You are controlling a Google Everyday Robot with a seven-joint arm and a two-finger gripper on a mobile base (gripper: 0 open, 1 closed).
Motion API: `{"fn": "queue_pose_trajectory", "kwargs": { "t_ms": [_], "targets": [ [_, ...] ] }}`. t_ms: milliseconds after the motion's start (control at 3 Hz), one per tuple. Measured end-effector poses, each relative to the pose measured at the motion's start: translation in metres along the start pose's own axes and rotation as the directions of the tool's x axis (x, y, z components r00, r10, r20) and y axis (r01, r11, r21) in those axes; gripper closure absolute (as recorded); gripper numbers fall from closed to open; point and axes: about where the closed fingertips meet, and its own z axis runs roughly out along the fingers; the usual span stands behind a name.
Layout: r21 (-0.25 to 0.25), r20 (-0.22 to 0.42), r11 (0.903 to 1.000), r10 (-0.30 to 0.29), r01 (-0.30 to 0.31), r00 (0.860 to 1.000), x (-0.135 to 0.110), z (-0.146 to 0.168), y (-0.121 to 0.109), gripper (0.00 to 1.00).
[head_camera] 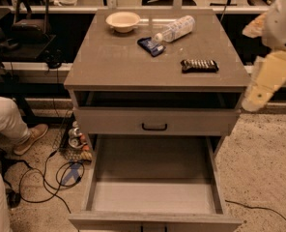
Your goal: Place rxbar chocolate into middle drawer
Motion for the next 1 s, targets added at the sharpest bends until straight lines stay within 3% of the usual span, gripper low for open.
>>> {"fn": "queue_pose_trajectory", "kwargs": {
  "t_ms": [333,667,1000],
  "targets": [
    [-0.025,0.109,0.9996,-0.006,0.009,0.994,-0.033,0.052,-0.083,0.0],
    [-0.035,0.153,0.9994,0.01,-0.005,0.988,-0.057,0.1,-0.135,0.0],
    [-0.035,0.153,0.9994,0.01,-0.005,0.988,-0.057,0.1,-0.135,0.0]
  ]
}}
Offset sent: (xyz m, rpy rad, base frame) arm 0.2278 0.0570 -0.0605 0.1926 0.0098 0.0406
